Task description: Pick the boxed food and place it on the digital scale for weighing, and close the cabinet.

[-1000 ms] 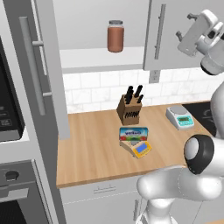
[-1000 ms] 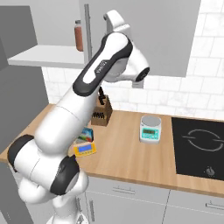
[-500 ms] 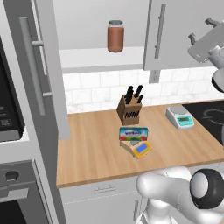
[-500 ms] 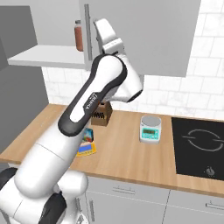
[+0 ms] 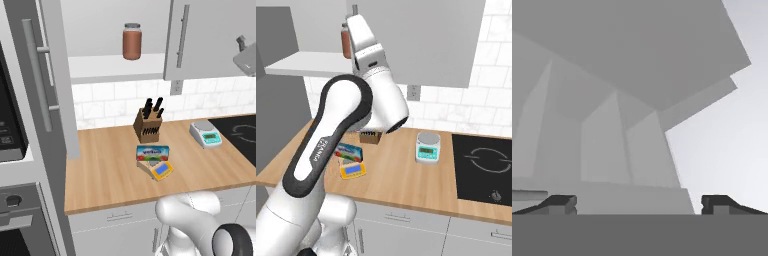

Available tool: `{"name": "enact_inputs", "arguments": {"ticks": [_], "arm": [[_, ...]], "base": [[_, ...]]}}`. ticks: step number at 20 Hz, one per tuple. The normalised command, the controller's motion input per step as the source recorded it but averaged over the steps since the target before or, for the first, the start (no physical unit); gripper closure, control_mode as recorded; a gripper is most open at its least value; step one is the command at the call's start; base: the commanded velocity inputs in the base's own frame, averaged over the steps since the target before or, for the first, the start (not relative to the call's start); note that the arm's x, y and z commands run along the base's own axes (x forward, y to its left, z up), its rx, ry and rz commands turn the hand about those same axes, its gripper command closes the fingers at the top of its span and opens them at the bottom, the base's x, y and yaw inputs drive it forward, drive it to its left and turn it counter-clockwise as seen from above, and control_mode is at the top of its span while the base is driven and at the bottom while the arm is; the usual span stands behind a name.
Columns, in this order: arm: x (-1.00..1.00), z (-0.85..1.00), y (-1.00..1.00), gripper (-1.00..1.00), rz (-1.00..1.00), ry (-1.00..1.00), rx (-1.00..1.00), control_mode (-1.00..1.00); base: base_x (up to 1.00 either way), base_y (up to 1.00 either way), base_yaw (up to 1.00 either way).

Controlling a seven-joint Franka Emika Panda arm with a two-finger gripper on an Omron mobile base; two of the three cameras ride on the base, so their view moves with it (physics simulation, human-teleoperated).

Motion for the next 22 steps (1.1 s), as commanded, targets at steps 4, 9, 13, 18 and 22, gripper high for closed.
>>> {"name": "enact_inputs", "arguments": {"ticks": [4,9,13,18,22], "arm": [[-1.0,0.08,0.09,-1.0,0.0,0.15,0.07,-1.0],[-1.0,-0.11,0.26,-1.0,0.01,0.16,0.16,-1.0],[-0.99,-0.41,0.54,-1.0,-0.01,0.0,0.23,-1.0],[-0.64,-0.38,0.64,-1.0,-0.05,0.0,0.17,-1.0],[-0.56,-0.31,0.61,-1.0,-0.07,0.0,0.15,-1.0]], "base": [[0.0,0.0,0.0],[0.0,0.0,0.0],[0.0,0.0,0.0],[0.0,0.0,0.0],[0.0,0.0,0.0]]}}
